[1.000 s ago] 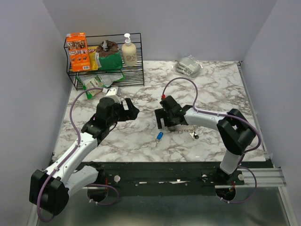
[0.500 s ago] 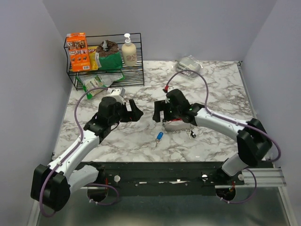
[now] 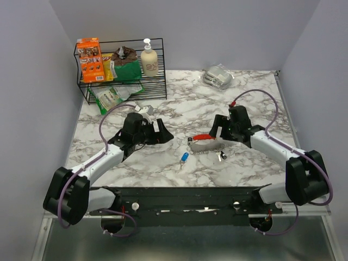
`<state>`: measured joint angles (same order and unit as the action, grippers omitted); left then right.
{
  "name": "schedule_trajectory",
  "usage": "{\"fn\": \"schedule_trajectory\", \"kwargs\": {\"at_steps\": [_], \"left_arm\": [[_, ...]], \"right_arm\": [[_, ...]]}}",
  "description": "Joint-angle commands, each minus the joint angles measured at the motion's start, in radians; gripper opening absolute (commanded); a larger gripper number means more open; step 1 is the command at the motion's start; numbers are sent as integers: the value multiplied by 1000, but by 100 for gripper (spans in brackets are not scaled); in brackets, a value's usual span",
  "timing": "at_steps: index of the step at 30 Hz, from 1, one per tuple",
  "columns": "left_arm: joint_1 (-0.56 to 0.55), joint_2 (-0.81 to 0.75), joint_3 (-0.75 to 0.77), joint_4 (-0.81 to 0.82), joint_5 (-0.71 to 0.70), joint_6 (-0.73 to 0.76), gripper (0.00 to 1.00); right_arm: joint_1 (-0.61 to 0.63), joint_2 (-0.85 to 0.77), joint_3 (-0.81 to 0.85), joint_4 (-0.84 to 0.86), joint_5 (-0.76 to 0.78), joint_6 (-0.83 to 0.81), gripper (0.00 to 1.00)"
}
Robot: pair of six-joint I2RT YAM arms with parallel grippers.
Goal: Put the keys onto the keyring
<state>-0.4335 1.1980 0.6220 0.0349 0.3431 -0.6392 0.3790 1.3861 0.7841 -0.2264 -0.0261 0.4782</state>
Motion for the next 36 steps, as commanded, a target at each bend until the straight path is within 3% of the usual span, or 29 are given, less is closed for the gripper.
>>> {"fn": "schedule_trajectory", "kwargs": {"at_steps": [1,20,36], "left_arm": [[-54,84,11,83,74,-48,99],[-212,566,245,212,143,-188,99],[-257,624,347,160,157,-168,99]], "right_arm": [[-41,-4,-28,-4,-58,-3,100],[-43,67,-95,27,-187,-9,99],[-42,-45,-206,6,-314,-13,97]]}}
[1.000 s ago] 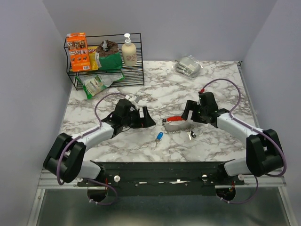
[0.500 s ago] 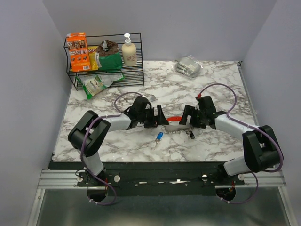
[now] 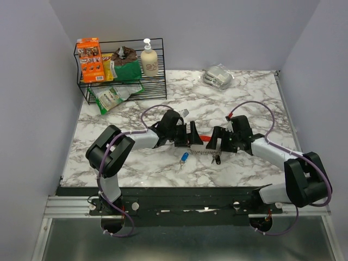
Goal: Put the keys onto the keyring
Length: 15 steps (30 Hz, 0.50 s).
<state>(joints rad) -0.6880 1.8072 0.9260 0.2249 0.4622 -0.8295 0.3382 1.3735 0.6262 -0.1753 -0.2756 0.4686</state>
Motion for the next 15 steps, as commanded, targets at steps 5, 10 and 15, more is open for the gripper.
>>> {"fn": "schedule_trajectory", "kwargs": {"at_steps": [5,10,15], "left_arm": [[-2,38,108,-85,41,61,99],[-2,17,187,-253,-42,148,99],[-1,-77,211,-369,-190,228,99]], "right_arm": [[-2,-89,-78,-44,-108,13,97],[-1,-152,-68,-82,-51,-4,97],[-1,-197,-31,-135,3,-19,98]]}}
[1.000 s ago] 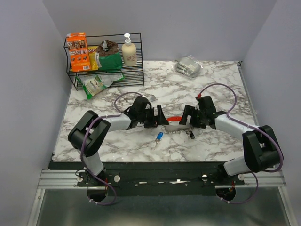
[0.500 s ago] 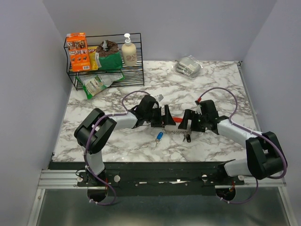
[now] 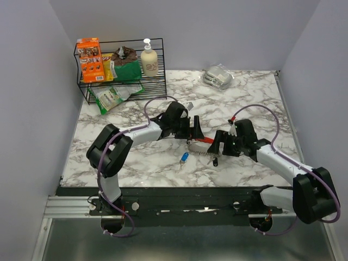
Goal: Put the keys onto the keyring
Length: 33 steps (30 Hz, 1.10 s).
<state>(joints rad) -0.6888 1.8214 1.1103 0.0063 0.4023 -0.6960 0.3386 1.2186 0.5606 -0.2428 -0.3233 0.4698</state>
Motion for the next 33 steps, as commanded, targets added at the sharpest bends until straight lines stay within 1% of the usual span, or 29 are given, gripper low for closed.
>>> {"fn": "schedule_trajectory", "kwargs": {"at_steps": [1,7,17,19,20,21,23,28,33], "left_arm": [[0,-108,20,-154,-149,107,99],[0,-211,-62,-143,-184,124,99],[17,-327,-213,-109,-160,138,99],[17,-339,-227,-106,-164,136,98],[17,-349,-239,-106,-166,136,98],[17,-352,-244,-104,-169,136,98],[17,-356,-251,-109,-177,136,98],[17,-359,-265,-101,-177,133,96],[17,-386,-294,-74,-195,115,95]], "right_arm": [[-1,-48,44,-70,55,-20,98],[-1,-76,73,-95,75,-40,98],[-1,-110,70,-113,89,-62,98],[-1,-111,62,-112,107,-60,97],[-3,-111,61,-113,113,-60,96],[-3,-110,58,-115,119,-65,92],[-1,-116,55,-127,145,-65,91],[0,-131,45,-133,155,-68,86],[7,-133,53,-142,161,-65,85]]}}
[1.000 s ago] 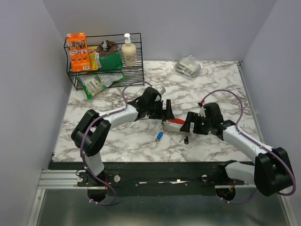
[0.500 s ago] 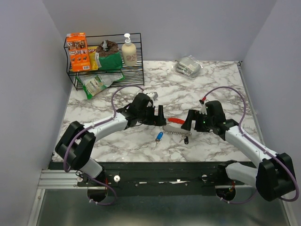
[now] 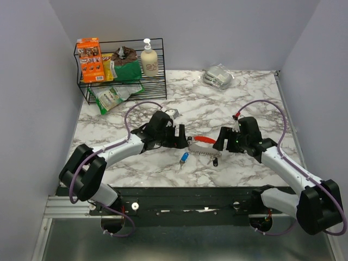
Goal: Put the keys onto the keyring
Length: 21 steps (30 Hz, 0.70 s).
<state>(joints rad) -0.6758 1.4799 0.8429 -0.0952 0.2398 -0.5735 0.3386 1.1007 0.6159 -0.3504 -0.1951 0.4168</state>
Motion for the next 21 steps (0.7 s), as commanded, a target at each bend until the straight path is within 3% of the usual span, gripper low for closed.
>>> {"fn": "schedule_trajectory", "kwargs": {"at_steps": [1,9,21], "left_arm": [[4,-44,-30,32,-31,-8,95],[5,-47,-62,63,-40,-20,90],[5,-24,-74,116,-23,-20,66]], "right_arm": [[10,-15,-1,-32,31,-12,85],[56,19,7,-1,-27,-21,87],[102,25,-2,59,-75,-29,88]]}}
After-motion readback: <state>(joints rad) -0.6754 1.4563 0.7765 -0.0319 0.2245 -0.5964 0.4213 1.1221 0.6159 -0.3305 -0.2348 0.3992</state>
